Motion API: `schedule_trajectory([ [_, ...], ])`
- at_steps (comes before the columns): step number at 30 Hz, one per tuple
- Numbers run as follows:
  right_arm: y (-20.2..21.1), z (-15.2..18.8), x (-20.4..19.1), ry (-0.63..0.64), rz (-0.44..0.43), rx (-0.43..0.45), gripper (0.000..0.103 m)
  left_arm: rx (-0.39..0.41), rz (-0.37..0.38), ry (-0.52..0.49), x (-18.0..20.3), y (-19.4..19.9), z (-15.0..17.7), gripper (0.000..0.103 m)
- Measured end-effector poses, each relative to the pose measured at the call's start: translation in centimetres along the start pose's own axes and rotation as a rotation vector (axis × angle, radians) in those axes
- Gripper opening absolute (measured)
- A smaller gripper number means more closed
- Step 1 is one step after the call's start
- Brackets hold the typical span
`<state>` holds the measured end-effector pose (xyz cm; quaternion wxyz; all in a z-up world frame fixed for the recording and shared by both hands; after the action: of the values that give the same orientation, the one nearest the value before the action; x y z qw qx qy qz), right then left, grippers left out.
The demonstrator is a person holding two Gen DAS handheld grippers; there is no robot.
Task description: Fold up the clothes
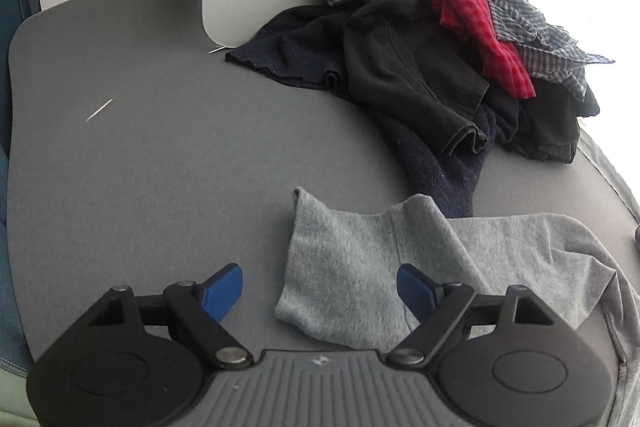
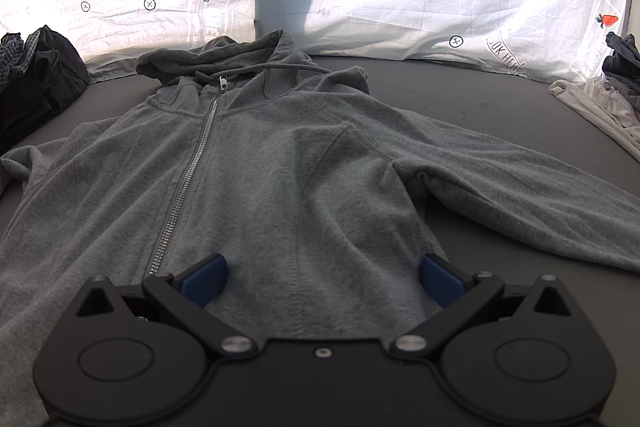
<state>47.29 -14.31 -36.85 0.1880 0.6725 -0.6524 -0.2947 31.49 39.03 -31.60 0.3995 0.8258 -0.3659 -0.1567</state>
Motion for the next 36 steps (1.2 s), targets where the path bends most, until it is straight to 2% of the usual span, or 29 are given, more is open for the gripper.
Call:
schedule_trajectory([
  [2, 0.0, 0.0, 0.0, 0.0, 0.0, 0.0, 0.103, 0.013, -0.022, -0.044, 0.4, -0.6, 0.0, 0.078],
  [3, 0.0, 0.0, 0.0, 0.0, 0.0, 0.0, 0.103, 0.019, -0.031, -0.092, 0.8, -0.7, -0.2, 0.057],
  [4, 0.0, 0.0, 0.0, 0.0, 0.0, 0.0, 0.103, 0.014, -0.016, -0.129, 1.1, -0.5, -0.4, 0.039],
  [5, 0.0, 0.0, 0.0, 0.0, 0.0, 0.0, 0.103, 0.006, 0.015, -0.136, 1.3, -0.2, -0.7, 0.009],
  [7, 0.0, 0.0, 0.0, 0.0, 0.0, 0.0, 0.103, 0.034, 0.025, -0.133, 1.2, 0.9, -1.6, 0.01],
  [9, 0.1, 0.0, 0.0, 0.0, 0.0, 0.0, 0.103, 0.08, -0.01, -0.149, 0.6, 2.9, -3.0, 0.01],
  [13, 0.1, 0.0, 0.1, 0.0, 0.0, 0.0, 0.103, 0.222, -0.127, -0.211, -1.2, 9.2, -6.7, 0.01],
  [17, 0.1, 0.0, 0.1, 0.001, 0.0, 0.001, 0.103, 0.268, -0.216, -0.203, -3.6, 12.1, -8.8, 0.01],
  [19, 0.1, 0.0, 0.1, 0.001, 0.0, 0.001, 0.103, 0.25, -0.233, -0.198, -4.5, 11.4, -8.8, 0.01],
  [24, 0.1, 0.0, 0.1, 0.001, 0.0, 0.001, 0.103, 0.145, -0.264, -0.214, -5.8, 8.1, -6.7, 0.011],
  [28, 0.1, 0.0, 0.1, 0.001, -0.001, 0.001, 0.103, 0.099, -0.267, -0.13, -7.4, 6.6, -5.0, 0.011],
  [31, 0.1, 0.1, 0.1, 0.0, -0.001, 0.001, 0.103, 0.055, -0.285, -0.129, -8.0, 4.3, -4.0, 0.011],
  [33, 0.1, 0.1, 0.1, 0.0, 0.0, 0.001, 0.103, -0.016, -0.273, -0.095, -8.4, 2.1, -2.8, 0.012],
  [35, 0.2, 0.0, 0.1, 0.0, -0.001, 0.001, 0.103, -0.076, -0.256, 0.001, -9.2, 0.5, -1.7, 0.014],
  [36, 0.2, 0.0, 0.1, 0.0, -0.001, 0.002, 0.103, -0.077, -0.258, 0.046, -9.6, 0.2, -1.4, 0.019],
])
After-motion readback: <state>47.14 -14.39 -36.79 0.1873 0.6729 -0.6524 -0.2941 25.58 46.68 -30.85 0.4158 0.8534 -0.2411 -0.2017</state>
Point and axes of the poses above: each gripper's, at about its wrist camera, not at the fingertips, and y roughly against the way its jaws point, x to its right, z to its underside, the point moved 7 cm from there along -y, roughly the way its jaws point, and after that the axes turned 11 degrees about -y, right-handed, at the moved point
